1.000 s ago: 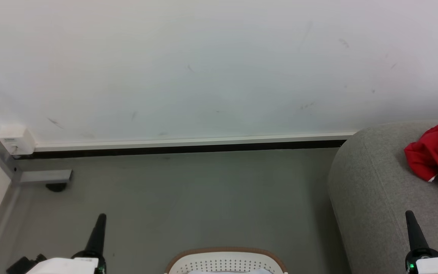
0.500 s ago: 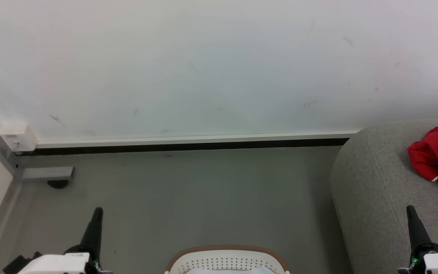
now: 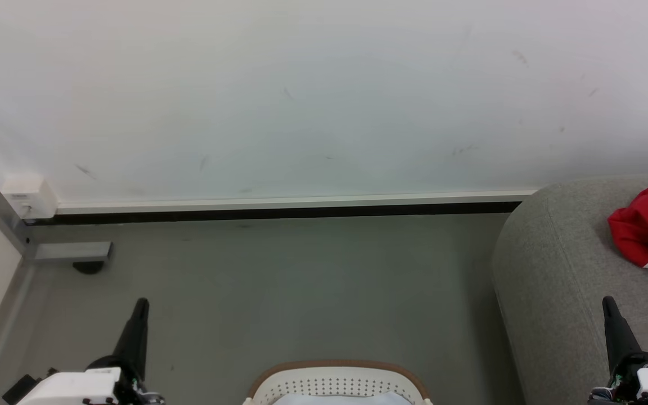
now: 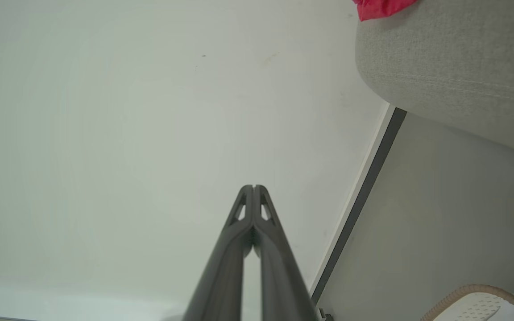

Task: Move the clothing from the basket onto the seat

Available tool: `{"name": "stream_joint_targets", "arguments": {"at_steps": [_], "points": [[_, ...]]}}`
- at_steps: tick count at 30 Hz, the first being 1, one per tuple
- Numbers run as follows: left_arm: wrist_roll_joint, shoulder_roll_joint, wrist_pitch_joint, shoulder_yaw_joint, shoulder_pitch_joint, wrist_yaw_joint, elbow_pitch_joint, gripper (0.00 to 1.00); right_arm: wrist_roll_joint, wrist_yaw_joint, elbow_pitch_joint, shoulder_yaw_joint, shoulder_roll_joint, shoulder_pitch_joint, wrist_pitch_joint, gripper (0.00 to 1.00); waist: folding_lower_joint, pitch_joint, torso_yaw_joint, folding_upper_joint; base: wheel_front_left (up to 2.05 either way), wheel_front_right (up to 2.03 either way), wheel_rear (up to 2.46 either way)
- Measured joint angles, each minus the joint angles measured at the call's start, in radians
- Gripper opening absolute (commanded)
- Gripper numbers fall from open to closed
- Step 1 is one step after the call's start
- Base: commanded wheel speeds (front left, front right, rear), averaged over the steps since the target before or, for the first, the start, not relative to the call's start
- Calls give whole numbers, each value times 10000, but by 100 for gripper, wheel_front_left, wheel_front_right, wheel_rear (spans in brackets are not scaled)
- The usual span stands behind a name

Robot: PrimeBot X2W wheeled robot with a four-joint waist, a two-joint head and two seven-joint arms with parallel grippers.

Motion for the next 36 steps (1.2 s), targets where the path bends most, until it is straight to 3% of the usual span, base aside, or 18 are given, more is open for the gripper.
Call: {"name": "stream_joint_targets", "arguments": {"at_steps": [9,36], "points": [[-556,-8,153,113,-73,-29,-29,0,650,0,-13,-12,-25,-52,134,0,0,56,45,0,0,0,0],[-566,-10,153,119,-82,-29,-33,0,708,0,-17,27,-69,-57,127,0,0,56,45,0,0,0,0]]}}
